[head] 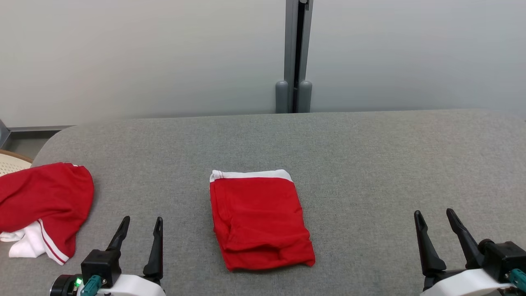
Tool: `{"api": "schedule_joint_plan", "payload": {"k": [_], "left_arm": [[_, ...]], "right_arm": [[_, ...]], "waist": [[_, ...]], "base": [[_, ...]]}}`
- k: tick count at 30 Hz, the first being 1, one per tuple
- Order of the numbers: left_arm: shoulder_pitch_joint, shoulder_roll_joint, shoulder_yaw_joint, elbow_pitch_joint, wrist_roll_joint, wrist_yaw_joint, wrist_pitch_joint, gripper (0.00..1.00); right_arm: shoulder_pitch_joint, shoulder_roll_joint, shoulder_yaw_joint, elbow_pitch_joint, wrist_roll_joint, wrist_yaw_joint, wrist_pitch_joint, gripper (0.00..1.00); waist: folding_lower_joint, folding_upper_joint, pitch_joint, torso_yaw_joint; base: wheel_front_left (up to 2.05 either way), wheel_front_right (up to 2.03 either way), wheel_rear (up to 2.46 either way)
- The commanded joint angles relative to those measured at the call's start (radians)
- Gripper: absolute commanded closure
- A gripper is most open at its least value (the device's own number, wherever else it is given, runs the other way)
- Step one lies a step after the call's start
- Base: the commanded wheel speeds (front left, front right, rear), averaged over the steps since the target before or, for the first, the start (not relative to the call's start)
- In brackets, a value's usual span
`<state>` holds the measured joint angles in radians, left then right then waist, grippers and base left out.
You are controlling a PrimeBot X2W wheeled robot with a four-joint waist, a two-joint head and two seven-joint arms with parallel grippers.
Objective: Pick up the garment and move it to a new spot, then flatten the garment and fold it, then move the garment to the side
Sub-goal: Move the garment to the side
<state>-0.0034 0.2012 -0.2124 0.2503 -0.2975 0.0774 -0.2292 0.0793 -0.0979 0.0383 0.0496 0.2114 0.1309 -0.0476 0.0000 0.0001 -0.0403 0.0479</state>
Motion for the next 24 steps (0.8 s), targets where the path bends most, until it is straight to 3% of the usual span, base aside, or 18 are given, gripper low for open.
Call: {"api": "schedule_joint_plan", "payload": {"k": [1,24], "left_arm": [[0.009,0.002,-0.002,-0.002,-0.005,0.003,0.001,0.0],[-0.015,0.012,-0.023,-0.027,-0.011,0.019,0.022,0.0]], "right_arm": [[0.016,-0.003,-0.006,-0.013,-0.004,0.0,0.009,0.0],[0.017,0.018,-0.017,-0.028,-0.008,0.0,0.015,0.0]], "waist": [[0.0,-0.0001,-0.006,0.005],[0.0,-0.0001,0.005,0.021]], "base": [[0.0,0.0,0.0],[0.0,0.0,0.0]]}}
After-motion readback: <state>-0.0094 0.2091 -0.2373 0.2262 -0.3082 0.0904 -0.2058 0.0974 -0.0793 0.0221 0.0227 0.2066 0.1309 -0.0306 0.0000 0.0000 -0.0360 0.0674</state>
